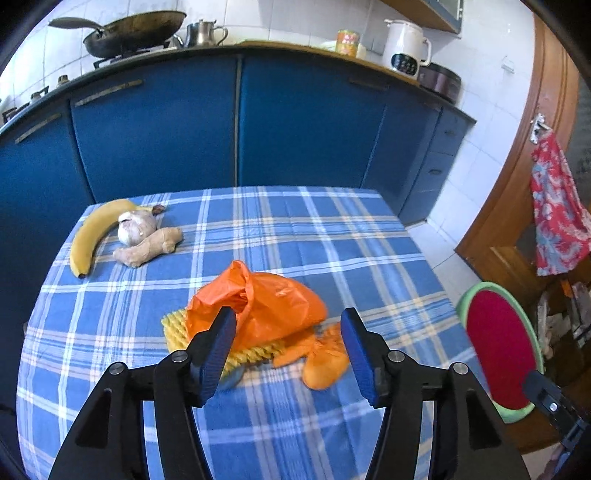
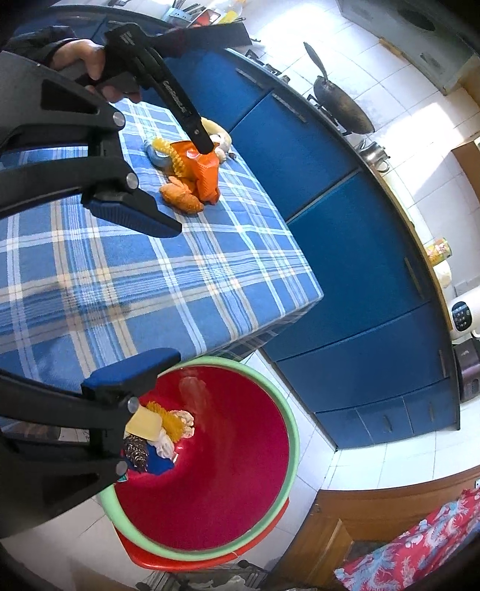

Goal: Collect trash
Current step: 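Grasp the orange plastic bag with the left tool and lift it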

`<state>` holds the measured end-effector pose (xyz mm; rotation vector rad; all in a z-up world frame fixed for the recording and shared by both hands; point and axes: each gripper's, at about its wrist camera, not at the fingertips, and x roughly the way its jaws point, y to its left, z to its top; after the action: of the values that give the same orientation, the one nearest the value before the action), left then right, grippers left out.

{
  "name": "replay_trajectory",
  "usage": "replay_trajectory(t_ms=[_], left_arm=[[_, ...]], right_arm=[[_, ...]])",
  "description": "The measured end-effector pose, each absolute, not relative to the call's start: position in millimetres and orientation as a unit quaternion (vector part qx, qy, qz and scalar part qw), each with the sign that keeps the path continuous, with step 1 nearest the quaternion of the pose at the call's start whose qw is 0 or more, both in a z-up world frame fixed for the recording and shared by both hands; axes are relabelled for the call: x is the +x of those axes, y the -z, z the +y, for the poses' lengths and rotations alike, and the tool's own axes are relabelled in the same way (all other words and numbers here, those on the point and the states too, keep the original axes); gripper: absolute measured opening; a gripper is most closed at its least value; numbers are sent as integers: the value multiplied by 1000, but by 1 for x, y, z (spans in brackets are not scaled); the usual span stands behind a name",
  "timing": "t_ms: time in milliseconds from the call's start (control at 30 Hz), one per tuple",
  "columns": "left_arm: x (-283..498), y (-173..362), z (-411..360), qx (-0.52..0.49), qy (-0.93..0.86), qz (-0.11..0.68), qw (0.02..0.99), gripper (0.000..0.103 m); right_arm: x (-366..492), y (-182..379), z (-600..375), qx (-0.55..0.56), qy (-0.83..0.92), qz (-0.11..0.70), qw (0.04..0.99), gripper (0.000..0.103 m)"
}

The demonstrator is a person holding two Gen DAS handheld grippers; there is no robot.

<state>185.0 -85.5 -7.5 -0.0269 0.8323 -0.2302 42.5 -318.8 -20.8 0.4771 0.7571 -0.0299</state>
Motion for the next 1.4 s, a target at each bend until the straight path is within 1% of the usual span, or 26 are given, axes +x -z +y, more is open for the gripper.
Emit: replay_trajectory(t_ms=[167, 333, 367, 400, 467, 500, 567, 667, 833, 1400], left_arm=[[202, 22, -92, 16, 93, 405, 909, 60], [215, 34, -95, 16, 100, 417, 903, 60], [217, 36, -94, 14, 100, 419, 902, 58], [219, 38, -94, 11, 102, 420, 902, 55], [221, 42, -92, 5, 105, 426, 899, 39], [222, 44, -92, 2, 105, 429, 897, 35], [225, 48, -90, -3, 104, 437, 894, 20], [228, 52, -87, -13, 103, 442, 891, 8], [221, 42, -80, -30, 113, 427, 897, 5], [160, -31, -32, -79, 128, 344, 927, 5]], right_arm=[[52, 27, -318, 229, 14, 375, 898, 66], [61, 35, -319, 230, 12, 386, 893, 66], [62, 36, -319, 231, 12, 388, 892, 66], [64, 38, -320, 231, 11, 389, 892, 66], [66, 40, -320, 231, 11, 391, 891, 66], [68, 42, -320, 231, 10, 393, 890, 66], [70, 43, -320, 232, 10, 396, 888, 66], [72, 45, -319, 233, 7, 401, 886, 66], [72, 42, -315, 226, 5, 401, 888, 66], [70, 16, -274, 189, -30, 389, 901, 66]])
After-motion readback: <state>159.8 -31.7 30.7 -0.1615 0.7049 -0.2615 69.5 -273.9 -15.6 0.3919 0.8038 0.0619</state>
